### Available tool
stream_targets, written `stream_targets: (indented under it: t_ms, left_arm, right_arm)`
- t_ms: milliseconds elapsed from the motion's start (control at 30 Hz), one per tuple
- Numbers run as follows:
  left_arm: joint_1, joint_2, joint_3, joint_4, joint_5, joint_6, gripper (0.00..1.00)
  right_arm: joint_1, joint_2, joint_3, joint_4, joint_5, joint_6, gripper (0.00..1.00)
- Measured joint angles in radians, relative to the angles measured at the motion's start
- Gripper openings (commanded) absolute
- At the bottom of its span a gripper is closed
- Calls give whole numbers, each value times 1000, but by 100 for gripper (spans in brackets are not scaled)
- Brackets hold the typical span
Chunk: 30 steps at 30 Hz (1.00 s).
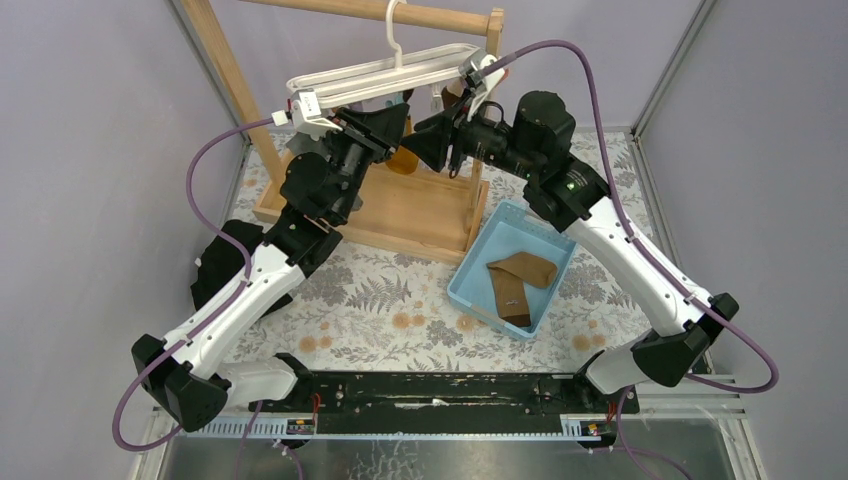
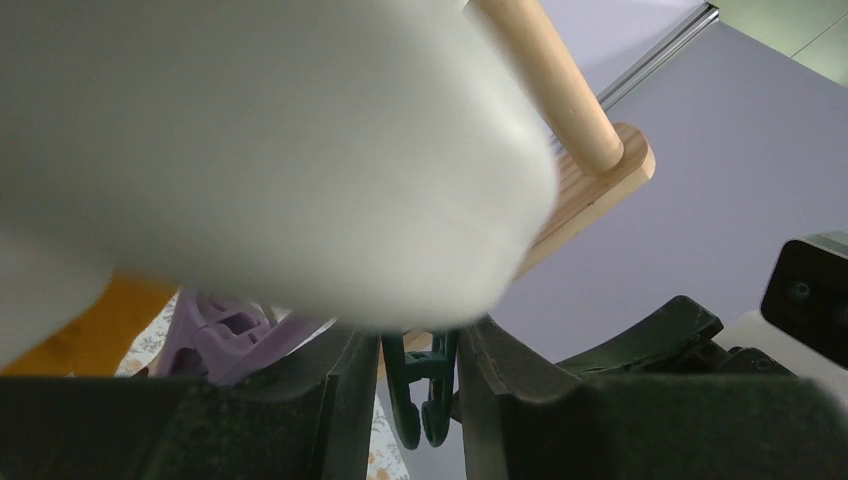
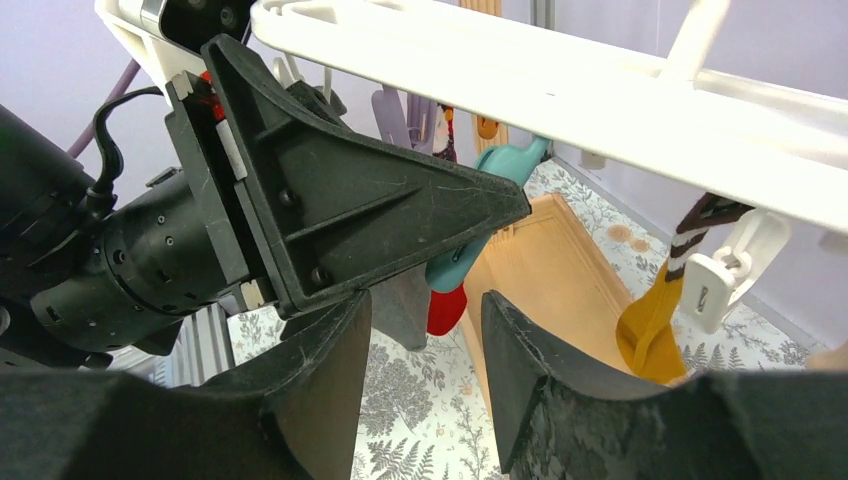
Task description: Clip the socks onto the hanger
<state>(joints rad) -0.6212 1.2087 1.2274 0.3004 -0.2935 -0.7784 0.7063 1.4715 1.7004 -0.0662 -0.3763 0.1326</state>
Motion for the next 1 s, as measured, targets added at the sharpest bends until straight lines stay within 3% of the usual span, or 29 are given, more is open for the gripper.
stream_targets:
  t_ms: [467, 567, 633, 733, 1000]
  left_arm:
    - [7, 0, 0, 0, -1, -9, 0]
    - [7, 0, 0, 0, 2, -11, 0]
    - [7, 1, 0, 1, 6, -14, 0]
    - [6, 2, 0, 5, 11, -20, 0]
    - [9, 1, -4, 13, 8, -26, 0]
  right_arm:
    - [0, 74, 54, -14, -14, 52, 47]
    - [0, 80, 55, -10, -14, 56, 35]
    - [0, 84, 54, -2, -16, 58, 18]
    - [0, 86, 54, 9, -14, 68, 0]
    - [8, 77, 18, 44, -9, 78, 0]
